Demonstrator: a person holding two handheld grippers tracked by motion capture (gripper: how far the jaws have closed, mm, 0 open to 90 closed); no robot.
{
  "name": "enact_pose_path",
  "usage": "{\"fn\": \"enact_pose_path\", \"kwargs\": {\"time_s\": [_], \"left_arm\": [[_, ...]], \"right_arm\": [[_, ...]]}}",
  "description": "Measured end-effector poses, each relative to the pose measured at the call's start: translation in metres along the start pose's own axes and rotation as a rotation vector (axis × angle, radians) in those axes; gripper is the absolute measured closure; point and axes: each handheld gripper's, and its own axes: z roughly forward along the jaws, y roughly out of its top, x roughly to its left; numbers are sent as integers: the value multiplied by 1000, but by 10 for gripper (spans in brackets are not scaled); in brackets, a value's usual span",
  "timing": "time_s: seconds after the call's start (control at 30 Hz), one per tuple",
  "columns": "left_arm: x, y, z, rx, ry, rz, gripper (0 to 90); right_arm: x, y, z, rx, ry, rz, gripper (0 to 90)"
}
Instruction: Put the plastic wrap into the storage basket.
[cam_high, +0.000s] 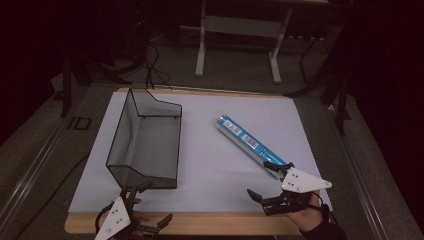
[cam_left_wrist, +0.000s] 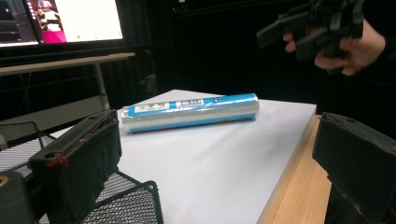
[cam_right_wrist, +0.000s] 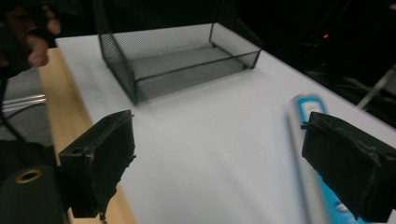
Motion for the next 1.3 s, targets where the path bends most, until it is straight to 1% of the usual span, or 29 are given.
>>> {"fn": "enact_pose_path", "kwargs": {"time_s": [0.03, 0.13, 0.17, 0.2, 0.23, 0.27, 0.3, 0.37, 0.4, 0.47, 0.5, 0.6, 0.63, 0.67, 0.7, 0.73, 0.87, 0.9, 0.93, 0.97, 1.0, 1.03, 1.07, 1.1, 1.3], "left_arm": [[0, 0, 0, 3, 2, 3, 19], [-1, 0, 0, 3, 0, 6, 18], [-1, 0, 0, 0, -5, 2, 19], [-1, 0, 0, 0, -5, 2, 18], [-1, 0, 1, 6, -6, 5, 18], [-1, 0, 1, 8, -8, 8, 18], [-1, 0, 1, 8, -9, 9, 18], [-1, 0, 1, 8, -11, 7, 19], [-1, 0, 2, 9, -14, 5, 18], [-1, -1, 2, 16, -18, 2, 18], [-1, -1, 2, 18, -22, 0, 18], [-1, -1, 3, 21, -27, 4, 18], [-2, -1, 3, 23, -27, 7, 18], [-2, -1, 3, 25, -27, 9, 18], [-2, -1, 3, 25, -27, 8, 18], [-2, -1, 3, 24, -25, 10, 18], [-2, -1, 3, 25, -26, 7, 18], [-2, -1, 3, 25, -26, 8, 18], [-2, -1, 3, 26, -25, 8, 18], [-2, -1, 3, 26, -26, 9, 18], [-2, -1, 3, 26, -26, 9, 18], [-2, -1, 3, 27, -26, 9, 18], [-2, -1, 3, 28, -27, 8, 18], [-2, -1, 3, 29, -26, 9, 19], [-2, -1, 3, 30, -26, 9, 18]], "right_arm": [[-1, 4, 0, -1, -1, -5, 93], [-6, 14, -2, -23, -30, -28, 94], [-7, 18, -3, -28, -40, -31, 94], [-7, 18, -3, -28, -40, -31, 94], [-12, 25, -3, -35, -54, -33, 94], [-13, 27, -3, -38, -60, -31, 94], [-16, 31, -2, -27, -65, -33, 94], [-20, 36, -1, -21, -77, -48, 94], [-22, 38, 0, -12, -76, -48, 94], [-26, 42, 2, -13, -86, -48, 97], [-28, 44, 4, -2, -83, -45, 97], [-34, 48, 9, 5, -92, -47, 99], [-37, 48, 11, -2, -99, -47, 116], [-38, 49, 13, 2, -96, -44, 122], [-41, 50, 15, -2, -107, -45, 122], [-42, 50, 16, -1, -107, -43, 121], [-53, 51, 26, 31, -114, -35, 121], [-57, 51, 29, 41, -123, -33, 122], [-60, 51, 32, 55, -119, -29, 122], [-65, 50, 35, 63, -126, -21, 122], [-65, 50, 35, 63, -126, -21, 122], [-68, 49, 37, 75, -122, -13, 122], [-76, 47, 43, 105, -126, -5, 122], [-78, 47, 45, 120, -116, 0, 122], [-94, 39, 62, 188, -110, 17, 130]]}}
